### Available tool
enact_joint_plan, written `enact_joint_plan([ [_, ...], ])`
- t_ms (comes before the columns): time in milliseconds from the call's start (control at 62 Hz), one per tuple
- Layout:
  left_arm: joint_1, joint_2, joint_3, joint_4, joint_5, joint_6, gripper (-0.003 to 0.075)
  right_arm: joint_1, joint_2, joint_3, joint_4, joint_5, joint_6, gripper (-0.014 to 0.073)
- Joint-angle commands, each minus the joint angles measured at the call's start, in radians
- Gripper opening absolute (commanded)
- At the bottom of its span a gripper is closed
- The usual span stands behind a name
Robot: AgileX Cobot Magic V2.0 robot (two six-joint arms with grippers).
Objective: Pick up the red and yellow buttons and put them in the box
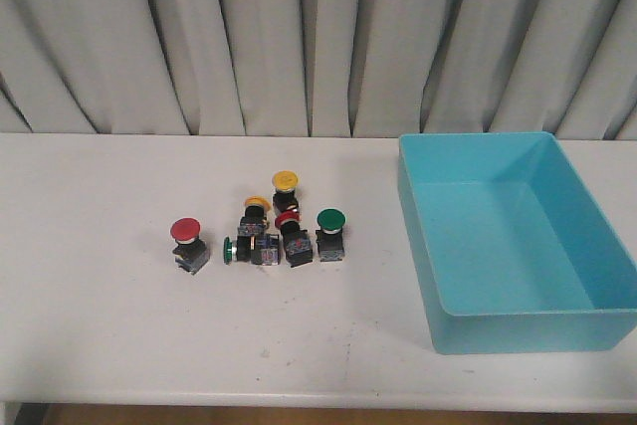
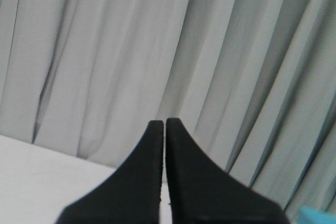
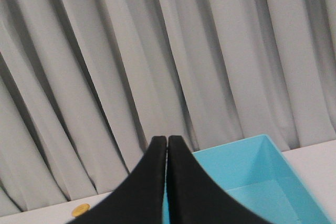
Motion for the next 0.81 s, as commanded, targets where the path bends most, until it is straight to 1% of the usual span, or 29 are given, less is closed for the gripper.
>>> enact_joint_plan([
  [0,0.001,-0.015,0.015,-0.01,-0.094,-0.1,-0.0007,0.002,-0.007,-0.002,-0.002,-0.062,0.04,-0.0006],
  [81,0.001,-0.015,0.004,-0.008,-0.084,-0.165,-0.0007,0.003,-0.007,-0.028,-0.011,-0.03,0.076,-0.0006],
  [129,0.0,-0.015,-0.021,0.013,-0.043,-0.181,-0.0006,0.003,-0.006,-0.075,-0.037,0.023,0.075,-0.0006],
  [210,-0.002,-0.004,-0.103,0.111,0.051,-0.18,-0.0004,0.003,0.026,-0.174,-0.09,0.125,0.074,-0.0006],
  [290,-0.008,0.047,-0.2,0.213,0.154,-0.18,-0.0001,0.003,0.1,-0.281,-0.139,0.217,0.064,0.0],
  [403,-0.029,0.173,-0.337,0.291,0.248,-0.179,0.002,0.003,0.23,-0.409,-0.156,0.243,0.007,0.0048],
  [468,-0.038,0.257,-0.414,0.298,0.309,-0.172,0.0046,0.003,0.285,-0.459,-0.156,0.238,-0.028,0.0108],
  [565,-0.051,0.383,-0.525,0.301,0.417,-0.131,0.0113,0.003,0.344,-0.494,-0.149,0.198,-0.035,0.0246],
  [677,-0.054,0.51,-0.624,0.301,0.506,-0.085,0.0232,0.003,0.377,-0.496,-0.137,0.135,-0.035,0.0447],
  [742,-0.054,0.574,-0.667,0.293,0.526,-0.083,0.0314,0.003,0.38,-0.496,-0.139,0.127,-0.035,0.0533],
  [790,-0.054,0.619,-0.693,0.273,0.527,-0.075,0.0379,0.002,0.38,-0.495,-0.139,0.127,-0.035,0.0575],
])
